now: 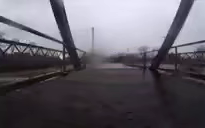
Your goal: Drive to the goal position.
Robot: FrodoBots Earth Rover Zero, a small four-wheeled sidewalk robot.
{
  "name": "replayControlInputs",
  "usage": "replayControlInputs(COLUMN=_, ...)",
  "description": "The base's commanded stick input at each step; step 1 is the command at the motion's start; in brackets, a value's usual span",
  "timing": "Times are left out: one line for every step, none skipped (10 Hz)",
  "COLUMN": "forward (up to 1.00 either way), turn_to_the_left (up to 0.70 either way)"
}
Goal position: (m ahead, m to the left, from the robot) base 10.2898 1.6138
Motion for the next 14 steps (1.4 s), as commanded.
replayControlInputs(forward=1.00, turn_to_the_left=0.00)
replayControlInputs(forward=1.00, turn_to_the_left=0.00)
replayControlInputs(forward=1.00, turn_to_the_left=0.00)
replayControlInputs(forward=1.00, turn_to_the_left=0.00)
replayControlInputs(forward=1.00, turn_to_the_left=0.00)
replayControlInputs(forward=1.00, turn_to_the_left=0.00)
replayControlInputs(forward=1.00, turn_to_the_left=0.00)
replayControlInputs(forward=1.00, turn_to_the_left=0.00)
replayControlInputs(forward=1.00, turn_to_the_left=0.00)
replayControlInputs(forward=1.00, turn_to_the_left=0.00)
replayControlInputs(forward=1.00, turn_to_the_left=0.00)
replayControlInputs(forward=1.00, turn_to_the_left=0.00)
replayControlInputs(forward=1.00, turn_to_the_left=0.00)
replayControlInputs(forward=1.00, turn_to_the_left=0.00)
